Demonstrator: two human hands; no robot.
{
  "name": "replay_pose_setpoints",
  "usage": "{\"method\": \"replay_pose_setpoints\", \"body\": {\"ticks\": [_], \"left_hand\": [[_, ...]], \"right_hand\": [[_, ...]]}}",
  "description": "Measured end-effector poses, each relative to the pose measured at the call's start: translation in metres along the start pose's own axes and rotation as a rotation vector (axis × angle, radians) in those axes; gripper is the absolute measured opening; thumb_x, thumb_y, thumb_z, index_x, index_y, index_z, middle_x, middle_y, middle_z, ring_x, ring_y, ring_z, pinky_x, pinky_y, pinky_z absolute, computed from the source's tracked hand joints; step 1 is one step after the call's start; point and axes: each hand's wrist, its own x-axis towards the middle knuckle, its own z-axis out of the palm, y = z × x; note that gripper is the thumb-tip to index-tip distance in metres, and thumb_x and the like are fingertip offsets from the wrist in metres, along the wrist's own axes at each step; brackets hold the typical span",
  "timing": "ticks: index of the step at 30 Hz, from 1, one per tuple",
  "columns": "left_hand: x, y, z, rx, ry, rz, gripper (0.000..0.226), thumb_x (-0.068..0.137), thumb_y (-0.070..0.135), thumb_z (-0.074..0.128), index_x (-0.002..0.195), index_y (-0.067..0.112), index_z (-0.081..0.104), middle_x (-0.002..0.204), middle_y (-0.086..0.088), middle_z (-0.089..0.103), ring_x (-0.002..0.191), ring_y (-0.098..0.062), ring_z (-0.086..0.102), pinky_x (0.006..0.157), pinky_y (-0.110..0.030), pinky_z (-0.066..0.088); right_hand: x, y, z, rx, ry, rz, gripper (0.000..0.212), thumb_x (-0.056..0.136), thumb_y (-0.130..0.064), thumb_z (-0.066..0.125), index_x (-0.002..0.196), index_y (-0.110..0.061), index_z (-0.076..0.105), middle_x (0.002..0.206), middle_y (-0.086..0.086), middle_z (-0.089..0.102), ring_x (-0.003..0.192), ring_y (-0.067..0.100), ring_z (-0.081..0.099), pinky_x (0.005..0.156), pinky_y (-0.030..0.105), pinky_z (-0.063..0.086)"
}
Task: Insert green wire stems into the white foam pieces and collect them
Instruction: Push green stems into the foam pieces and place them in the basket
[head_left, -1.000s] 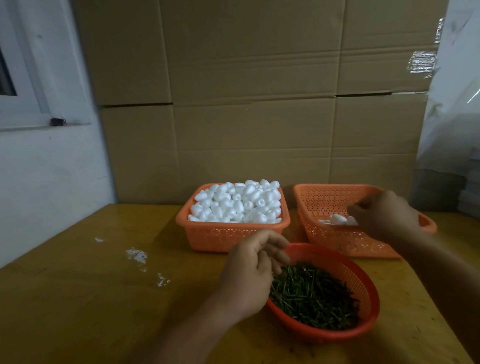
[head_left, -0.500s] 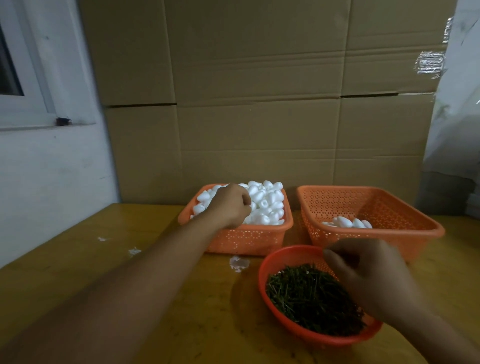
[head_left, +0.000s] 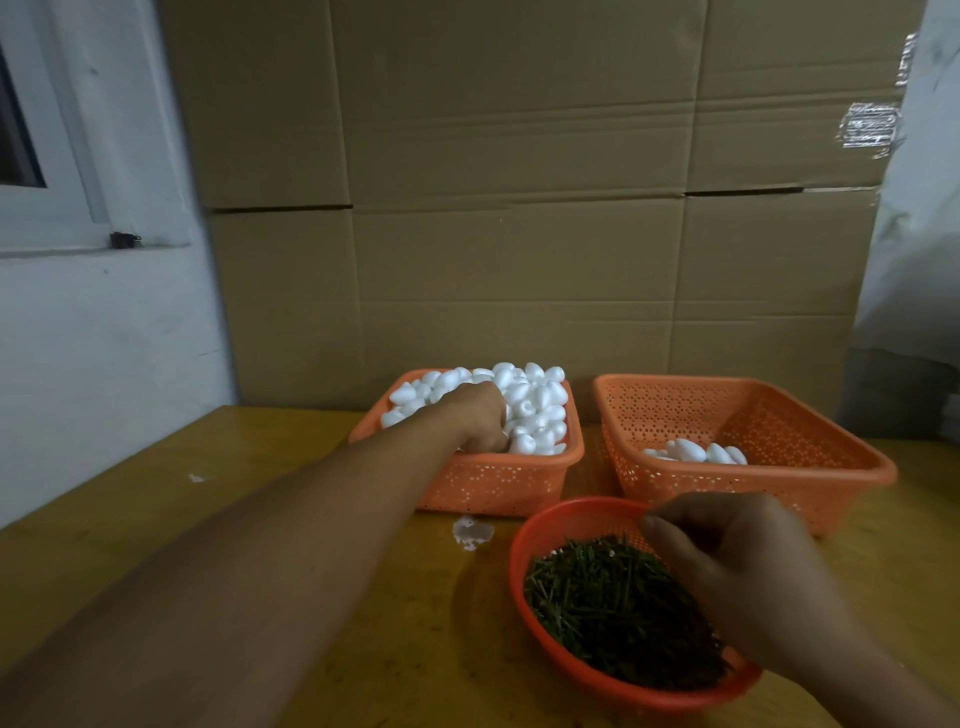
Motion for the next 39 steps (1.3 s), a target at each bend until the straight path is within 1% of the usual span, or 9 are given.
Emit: {"method": "replay_pose_setpoints", "body": {"ticks": [6, 9, 14, 16, 20, 24, 30, 34, 39], "left_hand": [[0.01, -0.002, 0.007, -0.019, 0.012, -0.028, 0.065, 0.086, 0.055, 0.065, 0.141, 0.023, 0.05, 0.139, -0.001, 0.045, 0.136, -0.024, 0.035, 0.109, -0.043, 0.031], [0.011, -0.011, 0.005, -0.079, 0.0, -0.06, 0.058, 0.077, 0.058, 0.073, 0.123, 0.024, 0.061, 0.13, 0.001, 0.052, 0.127, -0.024, 0.044, 0.108, -0.045, 0.039], [0.004, -0.024, 0.004, -0.346, 0.085, -0.01, 0.031, 0.078, 0.041, 0.079, 0.069, 0.033, 0.051, 0.085, 0.006, 0.062, 0.096, -0.02, 0.062, 0.079, -0.033, 0.047], [-0.002, -0.026, 0.002, -0.475, 0.175, -0.012, 0.025, 0.079, 0.033, 0.077, 0.07, 0.029, 0.054, 0.074, 0.007, 0.063, 0.082, -0.017, 0.063, 0.064, -0.029, 0.043], [-0.017, -0.026, 0.002, -0.717, 0.27, -0.013, 0.014, 0.081, 0.026, 0.071, 0.086, 0.023, 0.058, 0.078, 0.002, 0.071, 0.078, -0.016, 0.069, 0.072, -0.035, 0.053], [-0.046, -0.017, 0.005, -0.955, 0.357, 0.069, 0.016, 0.082, 0.017, 0.071, 0.084, 0.025, 0.058, 0.051, 0.015, 0.057, 0.047, 0.002, 0.05, 0.047, -0.013, 0.036], [-0.096, 0.007, 0.02, -1.188, 0.344, 0.135, 0.019, 0.081, 0.005, 0.072, 0.083, 0.017, 0.058, 0.08, -0.001, 0.069, 0.07, -0.011, 0.062, 0.07, -0.045, 0.054], [-0.12, 0.018, 0.033, -1.269, 0.304, 0.248, 0.015, 0.089, 0.0, 0.066, 0.088, 0.013, 0.059, 0.086, -0.01, 0.071, 0.073, -0.017, 0.064, 0.067, -0.039, 0.053], [-0.134, 0.023, 0.041, -1.237, 0.277, 0.386, 0.009, 0.094, 0.008, 0.065, 0.098, 0.016, 0.062, 0.086, -0.008, 0.071, 0.082, -0.03, 0.067, 0.078, -0.052, 0.054]], "right_hand": [[-0.001, 0.001, 0.001, -0.008, -0.012, 0.008, 0.023, 0.09, -0.027, 0.07, 0.068, -0.035, 0.072, 0.056, -0.015, 0.066, 0.046, 0.004, 0.059, 0.045, 0.015, 0.043], [-0.001, 0.002, 0.001, -0.021, -0.024, 0.03, 0.02, 0.09, -0.029, 0.07, 0.071, -0.034, 0.073, 0.057, -0.021, 0.066, 0.05, 0.0, 0.061, 0.045, 0.015, 0.043], [-0.001, 0.0, 0.002, -0.061, -0.038, 0.044, 0.017, 0.089, -0.032, 0.071, 0.072, -0.035, 0.073, 0.061, -0.026, 0.066, 0.054, -0.005, 0.061, 0.046, 0.015, 0.038], [-0.002, -0.001, 0.003, -0.073, -0.047, 0.048, 0.017, 0.089, -0.033, 0.07, 0.073, -0.036, 0.073, 0.062, -0.027, 0.066, 0.055, -0.005, 0.061, 0.047, 0.015, 0.037], [-0.002, -0.001, 0.003, -0.089, -0.053, 0.047, 0.013, 0.089, -0.033, 0.07, 0.077, -0.035, 0.075, 0.065, -0.029, 0.066, 0.058, -0.005, 0.063, 0.047, 0.016, 0.042], [-0.003, -0.002, 0.004, -0.102, -0.054, 0.04, 0.014, 0.089, -0.033, 0.069, 0.076, -0.034, 0.074, 0.064, -0.033, 0.064, 0.055, -0.008, 0.061, 0.046, 0.013, 0.039], [-0.004, -0.006, 0.003, -0.131, -0.054, 0.045, 0.012, 0.089, -0.033, 0.07, 0.079, -0.035, 0.076, 0.063, -0.023, 0.068, 0.06, -0.005, 0.063, 0.052, 0.022, 0.049], [-0.005, -0.009, 0.002, -0.152, -0.046, 0.028, 0.011, 0.088, -0.032, 0.07, 0.079, -0.034, 0.076, 0.065, -0.02, 0.069, 0.064, -0.005, 0.064, 0.055, 0.024, 0.053], [-0.006, -0.011, 0.0, -0.202, -0.101, 0.028, 0.007, 0.087, -0.033, 0.072, 0.088, -0.036, 0.078, 0.076, -0.019, 0.072, 0.069, 0.002, 0.067, 0.067, 0.031, 0.059]]}}
